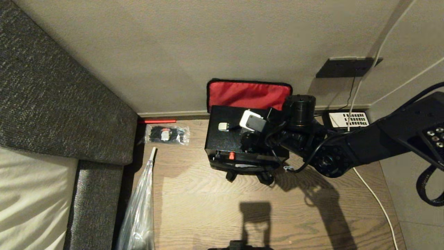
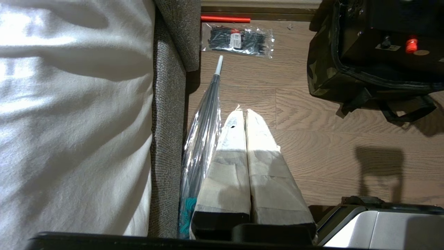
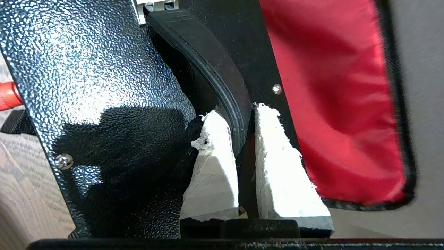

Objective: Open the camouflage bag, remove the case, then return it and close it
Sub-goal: Place the black box back

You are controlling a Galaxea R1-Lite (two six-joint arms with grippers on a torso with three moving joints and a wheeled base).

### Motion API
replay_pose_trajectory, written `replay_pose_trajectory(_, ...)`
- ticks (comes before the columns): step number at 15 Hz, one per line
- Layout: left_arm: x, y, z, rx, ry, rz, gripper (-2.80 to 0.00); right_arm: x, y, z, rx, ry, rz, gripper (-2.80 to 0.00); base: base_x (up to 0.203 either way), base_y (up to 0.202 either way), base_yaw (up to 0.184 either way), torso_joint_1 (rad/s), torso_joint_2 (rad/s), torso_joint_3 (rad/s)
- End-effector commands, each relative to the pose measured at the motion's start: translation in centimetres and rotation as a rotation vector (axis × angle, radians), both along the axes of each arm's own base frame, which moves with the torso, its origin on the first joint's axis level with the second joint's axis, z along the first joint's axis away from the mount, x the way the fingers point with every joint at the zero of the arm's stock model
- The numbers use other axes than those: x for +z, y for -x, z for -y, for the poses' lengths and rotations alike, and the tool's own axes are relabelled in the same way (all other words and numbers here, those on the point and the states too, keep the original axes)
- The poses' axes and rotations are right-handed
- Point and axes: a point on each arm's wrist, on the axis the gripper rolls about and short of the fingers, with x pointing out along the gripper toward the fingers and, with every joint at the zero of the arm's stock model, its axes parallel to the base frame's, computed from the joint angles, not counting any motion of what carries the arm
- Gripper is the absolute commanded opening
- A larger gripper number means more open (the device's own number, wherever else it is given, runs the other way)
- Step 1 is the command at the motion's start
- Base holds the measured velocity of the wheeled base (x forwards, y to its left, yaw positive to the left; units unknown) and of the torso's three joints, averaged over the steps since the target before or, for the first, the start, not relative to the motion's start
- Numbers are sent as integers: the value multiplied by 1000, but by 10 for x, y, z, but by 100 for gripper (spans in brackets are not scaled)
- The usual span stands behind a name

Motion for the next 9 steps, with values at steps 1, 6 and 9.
replay_pose_trajectory(1,-1,0,0,0,0,-6,-280,-9,-8,2,-7,14,-10,-280,0,0,0,0,0,0)
replay_pose_trajectory(6,-1,0,0,0,2,-6,-280,-19,-17,9,-18,17,-33,-280,0,0,0,0,0,0)
replay_pose_trajectory(9,-1,-1,0,0,2,-7,-280,-28,-23,5,-22,-1,-60,-280,0,0,0,0,0,0)
